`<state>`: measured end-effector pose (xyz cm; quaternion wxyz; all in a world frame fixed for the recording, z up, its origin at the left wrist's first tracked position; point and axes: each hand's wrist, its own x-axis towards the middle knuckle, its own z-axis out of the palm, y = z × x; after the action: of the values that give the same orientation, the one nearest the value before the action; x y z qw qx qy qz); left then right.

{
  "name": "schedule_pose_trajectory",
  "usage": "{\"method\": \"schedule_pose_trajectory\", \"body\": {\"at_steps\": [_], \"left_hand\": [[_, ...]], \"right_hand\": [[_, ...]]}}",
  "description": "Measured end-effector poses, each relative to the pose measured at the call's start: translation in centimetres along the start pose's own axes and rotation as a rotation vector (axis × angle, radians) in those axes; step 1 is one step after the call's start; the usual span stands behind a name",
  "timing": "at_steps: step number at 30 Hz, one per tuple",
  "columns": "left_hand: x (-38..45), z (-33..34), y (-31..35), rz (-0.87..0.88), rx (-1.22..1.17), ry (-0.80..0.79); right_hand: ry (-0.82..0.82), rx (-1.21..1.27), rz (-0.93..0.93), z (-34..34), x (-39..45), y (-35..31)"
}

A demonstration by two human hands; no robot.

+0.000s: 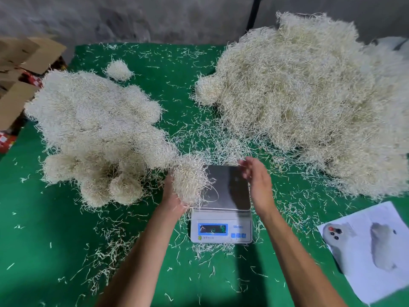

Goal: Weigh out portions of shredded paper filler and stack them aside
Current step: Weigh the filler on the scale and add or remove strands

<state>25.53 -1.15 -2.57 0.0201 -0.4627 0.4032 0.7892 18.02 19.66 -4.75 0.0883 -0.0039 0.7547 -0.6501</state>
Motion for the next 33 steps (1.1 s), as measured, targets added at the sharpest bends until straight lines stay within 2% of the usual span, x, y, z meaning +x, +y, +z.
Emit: {"method": "schedule_pose_trajectory", "body": {"at_steps": [1,3,5,10,11,13,15,16,18,20,21,25,33], "left_hand": [[0.1,0.8,-0.2,0.006,-0.010,-0.068],[-0.3,2.9,-0.7,-0.015,0.063,-0.162],[-0.7,4.2,-1.7,0.016,0.105,-0.198],[0.4,4.6,-2.9,0.022,0.152,-0.359],[0.7,4.0,-2.9,0.030,0.187,-0.320],[1.0,2.3,-3.3,0.105,0.220,-0.144],[1.7,0.7,-3.8,0.164,0.182,0.023],[1.8,0.1,-3.8,0.170,0.170,0.065],[2.0,-0.6,-4.1,0.140,0.172,0.092],[2.1,-1.1,-4.6,0.132,0.185,0.096],[2.2,-1.2,-4.9,0.139,0.180,0.096],[2.2,-1.6,-5.4,0.182,0.110,0.093],[2.0,-2.4,-5.9,0.266,0.080,0.048]], "right_hand": [[-0.140,0.034,0.022,0.9,-1.1,-0.8],[-0.318,0.049,0.047,2.9,-2.7,-1.4],[-0.378,0.018,0.012,4.5,-3.5,-1.0],[-0.050,-0.260,-0.052,4.8,-2.8,-0.7],[-0.024,-0.294,-0.053,4.2,-2.5,-0.6],[0.016,-0.334,-0.066,3.1,-1.8,-0.6],[-0.046,-0.275,-0.071,2.3,-1.4,-0.9],[-0.135,-0.289,-0.038,2.0,-1.2,-1.1],[-0.280,-0.538,0.019,1.3,-0.6,-1.3],[-0.292,-0.754,-0.032,0.7,-0.5,-0.8],[-0.241,-0.747,-0.051,0.3,-0.6,-0.7],[-0.035,-0.438,-0.043,-0.9,-1.3,-0.2],[0.047,-0.351,-0.026,-1.7,-3.8,1.5]]}}
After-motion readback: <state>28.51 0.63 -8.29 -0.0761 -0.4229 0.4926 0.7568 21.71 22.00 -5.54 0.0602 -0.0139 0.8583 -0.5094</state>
